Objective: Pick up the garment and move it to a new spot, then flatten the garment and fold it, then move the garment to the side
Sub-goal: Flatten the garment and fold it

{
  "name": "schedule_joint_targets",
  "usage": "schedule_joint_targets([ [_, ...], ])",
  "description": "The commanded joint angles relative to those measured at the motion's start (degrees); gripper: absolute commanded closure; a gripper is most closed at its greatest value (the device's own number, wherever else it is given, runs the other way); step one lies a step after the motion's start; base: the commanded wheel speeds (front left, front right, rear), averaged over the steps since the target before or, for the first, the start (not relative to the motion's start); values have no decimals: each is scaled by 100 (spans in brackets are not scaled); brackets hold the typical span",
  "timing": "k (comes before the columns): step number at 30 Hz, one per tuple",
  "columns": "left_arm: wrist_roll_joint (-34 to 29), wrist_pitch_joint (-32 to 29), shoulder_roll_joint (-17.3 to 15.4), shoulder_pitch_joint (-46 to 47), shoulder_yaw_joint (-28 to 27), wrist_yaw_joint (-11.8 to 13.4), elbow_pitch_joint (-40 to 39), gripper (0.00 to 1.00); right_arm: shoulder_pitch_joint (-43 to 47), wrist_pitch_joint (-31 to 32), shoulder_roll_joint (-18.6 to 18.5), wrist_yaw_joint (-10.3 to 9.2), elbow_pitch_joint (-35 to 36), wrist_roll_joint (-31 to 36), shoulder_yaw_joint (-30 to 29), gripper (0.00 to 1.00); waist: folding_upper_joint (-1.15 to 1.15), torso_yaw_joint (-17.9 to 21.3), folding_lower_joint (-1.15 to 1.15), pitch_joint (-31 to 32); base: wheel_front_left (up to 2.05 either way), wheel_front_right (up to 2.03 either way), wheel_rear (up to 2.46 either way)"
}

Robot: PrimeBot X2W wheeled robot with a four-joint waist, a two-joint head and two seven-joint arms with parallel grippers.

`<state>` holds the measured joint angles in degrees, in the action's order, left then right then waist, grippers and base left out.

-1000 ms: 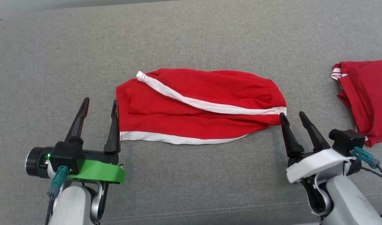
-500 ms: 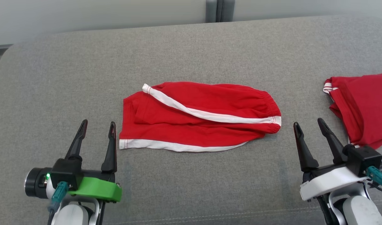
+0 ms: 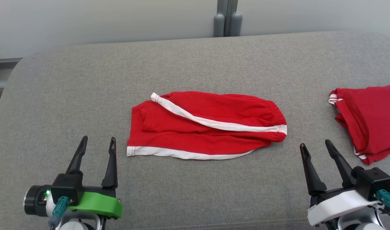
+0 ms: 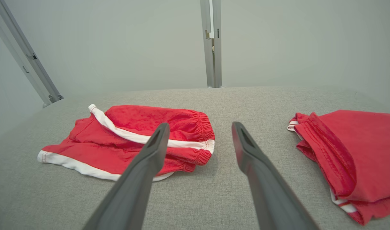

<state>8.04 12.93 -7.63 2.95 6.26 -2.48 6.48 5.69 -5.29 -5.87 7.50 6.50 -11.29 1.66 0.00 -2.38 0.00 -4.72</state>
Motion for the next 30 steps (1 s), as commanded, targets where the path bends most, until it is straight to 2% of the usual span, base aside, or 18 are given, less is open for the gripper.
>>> schedule_joint_targets([
  [1,55,-12,-31,-54,7,55,-30,0,76,33,27,-3,70,42,-34,0,0,1,0,-10,0,0,0],
  [10,29,-63,-90,173,131,-15,-59,0,56,95,69,-3,136,3,-21,0,0,-2,0,-90,0,0,0],
  [17,206,-591,-107,695,564,-338,110,0,-134,168,44,-3,28,-83,0,0,0,71,0,-310,0,0,0],
  [23,772,-1430,-56,1519,1010,-480,535,0,-489,233,-86,-3,-219,-257,-16,0,0,204,0,-707,0,0,0],
  [30,1463,-1927,-263,2625,1385,-504,1222,0,-1050,104,-310,-3,-545,-422,117,0,0,296,0,-1288,0,0,0],
])
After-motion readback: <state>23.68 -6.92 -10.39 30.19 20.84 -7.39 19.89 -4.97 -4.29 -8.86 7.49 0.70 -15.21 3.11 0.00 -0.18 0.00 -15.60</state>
